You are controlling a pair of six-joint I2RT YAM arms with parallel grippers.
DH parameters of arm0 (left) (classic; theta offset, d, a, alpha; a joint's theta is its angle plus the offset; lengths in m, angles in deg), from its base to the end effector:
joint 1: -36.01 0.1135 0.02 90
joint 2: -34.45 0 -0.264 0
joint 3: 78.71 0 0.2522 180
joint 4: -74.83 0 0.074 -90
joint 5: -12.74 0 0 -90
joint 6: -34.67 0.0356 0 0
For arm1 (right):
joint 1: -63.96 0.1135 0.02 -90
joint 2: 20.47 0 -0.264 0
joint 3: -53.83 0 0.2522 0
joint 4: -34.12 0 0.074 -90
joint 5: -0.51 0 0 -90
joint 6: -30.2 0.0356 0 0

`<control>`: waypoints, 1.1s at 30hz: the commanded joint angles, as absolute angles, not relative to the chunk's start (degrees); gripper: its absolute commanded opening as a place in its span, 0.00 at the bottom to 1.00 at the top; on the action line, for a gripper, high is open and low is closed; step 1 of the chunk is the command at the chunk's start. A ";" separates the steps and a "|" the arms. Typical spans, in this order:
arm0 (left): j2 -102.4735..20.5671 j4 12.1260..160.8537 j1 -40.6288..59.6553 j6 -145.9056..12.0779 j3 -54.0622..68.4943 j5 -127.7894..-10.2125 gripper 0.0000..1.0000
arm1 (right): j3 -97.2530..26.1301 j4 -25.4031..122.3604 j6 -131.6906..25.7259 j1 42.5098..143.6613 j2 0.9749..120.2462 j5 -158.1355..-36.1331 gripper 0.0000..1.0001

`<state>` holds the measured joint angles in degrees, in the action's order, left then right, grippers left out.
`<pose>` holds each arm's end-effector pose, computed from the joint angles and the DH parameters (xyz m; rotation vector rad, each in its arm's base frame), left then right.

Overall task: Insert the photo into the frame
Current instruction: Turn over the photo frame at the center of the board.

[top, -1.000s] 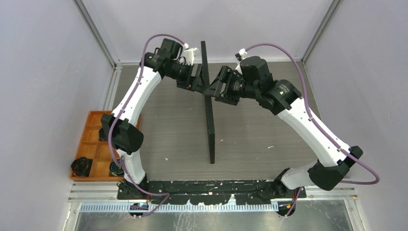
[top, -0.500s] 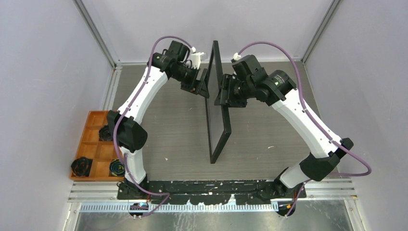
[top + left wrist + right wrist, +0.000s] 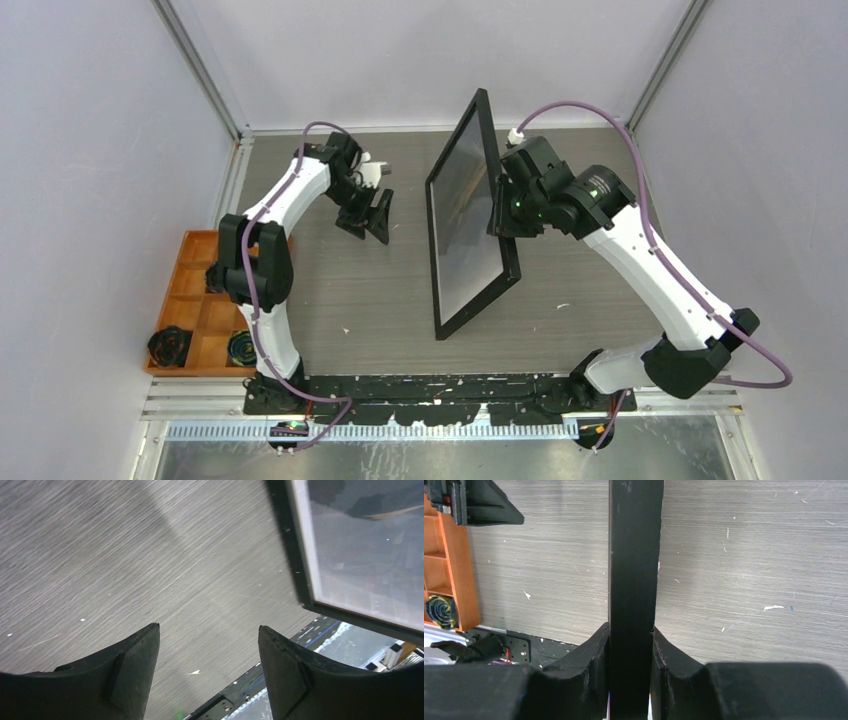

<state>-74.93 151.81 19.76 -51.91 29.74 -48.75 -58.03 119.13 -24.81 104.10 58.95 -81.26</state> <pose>0.3618 -0.1232 0.2555 0.5708 2.8372 -0.7646 0.1950 0.1578 0.4216 -0.0517 2.5140 0.3758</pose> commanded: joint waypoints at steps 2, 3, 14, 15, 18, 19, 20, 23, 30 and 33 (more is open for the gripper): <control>-73.90 147.55 21.17 -47.23 26.46 -52.81 0.72 | -49.17 114.49 -26.68 103.43 53.86 -82.81 0.33; -74.04 147.35 21.34 -46.84 25.93 -53.40 0.72 | -47.12 113.14 -26.84 103.36 53.03 -84.19 0.33; -75.64 144.68 24.64 -41.70 19.64 -61.71 0.68 | -23.67 89.47 -22.40 100.52 44.62 -96.46 0.31; -75.89 144.67 25.31 -41.28 19.34 -62.24 0.68 | -21.50 86.80 -21.58 100.29 43.64 -97.34 0.31; -76.61 144.48 27.39 -39.93 18.50 -63.94 0.67 | -14.61 78.29 -17.95 99.14 41.15 -99.17 0.31; -76.73 144.30 27.94 -39.61 18.20 -64.37 0.66 | -12.38 75.21 -16.52 98.80 40.65 -99.93 0.31; -76.76 144.17 28.33 -39.22 17.81 -64.76 0.66 | -10.13 71.40 -15.31 98.43 40.26 -100.42 0.31; -76.05 142.96 28.78 -38.37 15.98 -66.39 0.65 | -5.19 65.08 -12.71 97.83 40.31 -100.92 0.31; -76.36 140.83 28.76 -38.15 13.63 -65.90 0.65 | 2.15 59.82 -12.56 97.09 43.09 -101.35 0.31; -77.70 140.41 28.80 -38.19 13.45 -66.28 0.64 | 5.10 58.27 -13.25 95.58 43.97 -102.28 0.31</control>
